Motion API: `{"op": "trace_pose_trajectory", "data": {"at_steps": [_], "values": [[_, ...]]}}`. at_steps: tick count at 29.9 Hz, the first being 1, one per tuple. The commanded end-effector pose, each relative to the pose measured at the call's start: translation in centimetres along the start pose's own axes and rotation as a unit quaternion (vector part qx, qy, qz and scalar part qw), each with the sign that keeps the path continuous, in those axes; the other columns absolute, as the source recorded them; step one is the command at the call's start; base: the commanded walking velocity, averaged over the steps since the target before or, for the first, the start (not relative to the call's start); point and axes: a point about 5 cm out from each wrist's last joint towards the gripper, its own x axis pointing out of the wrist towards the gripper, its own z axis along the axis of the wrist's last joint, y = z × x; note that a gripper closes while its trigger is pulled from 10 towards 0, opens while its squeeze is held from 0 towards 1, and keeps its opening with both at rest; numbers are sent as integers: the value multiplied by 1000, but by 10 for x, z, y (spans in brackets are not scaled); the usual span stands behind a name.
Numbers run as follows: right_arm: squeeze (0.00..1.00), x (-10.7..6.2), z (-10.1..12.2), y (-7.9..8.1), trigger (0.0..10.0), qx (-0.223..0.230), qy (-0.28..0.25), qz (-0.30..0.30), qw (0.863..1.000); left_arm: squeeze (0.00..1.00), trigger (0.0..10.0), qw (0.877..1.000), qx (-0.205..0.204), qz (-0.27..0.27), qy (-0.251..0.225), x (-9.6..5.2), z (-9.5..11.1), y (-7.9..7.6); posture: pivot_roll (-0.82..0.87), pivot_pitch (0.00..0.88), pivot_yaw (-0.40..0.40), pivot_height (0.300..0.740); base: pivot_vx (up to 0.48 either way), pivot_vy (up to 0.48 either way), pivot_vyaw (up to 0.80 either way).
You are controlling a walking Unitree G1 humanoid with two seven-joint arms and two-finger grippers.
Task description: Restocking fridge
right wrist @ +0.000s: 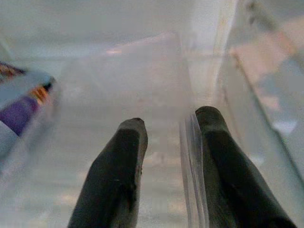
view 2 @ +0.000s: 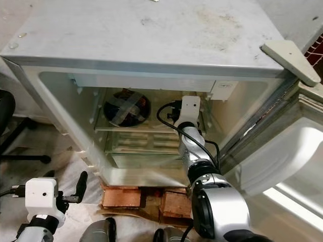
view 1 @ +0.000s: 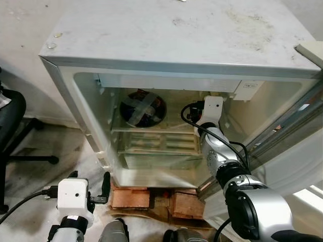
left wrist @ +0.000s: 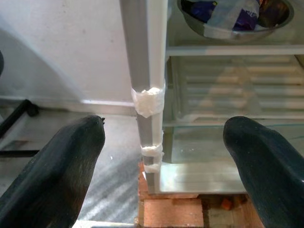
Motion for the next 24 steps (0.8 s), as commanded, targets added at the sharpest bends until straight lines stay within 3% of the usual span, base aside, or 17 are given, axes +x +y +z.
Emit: {"op": "trace_pose_trajectory", "data": {"at_steps": [1,8,17,24], "values": [[1000,-4,-15,-1,10000,-5,31,-1,999,0,10000,1000,3,1,6,-3,0,-1,258,242,-84,740,0,0,0],[1000,-3,-9,-8,10000,-2,14,-6,1000,0,10000,1000,2,0,6,1,0,-2,249,231,-83,740,0,0,0],[1000,2,15,-15,10000,-3,-47,-4,999,0,10000,1000,4,11,-10,17,5,-1,234,185,-81,740,0,0,0],[1000,0,16,-16,10000,11,-62,7,998,0,10000,999,42,14,-26,28,7,-2,220,154,-80,740,0,0,0]]}}
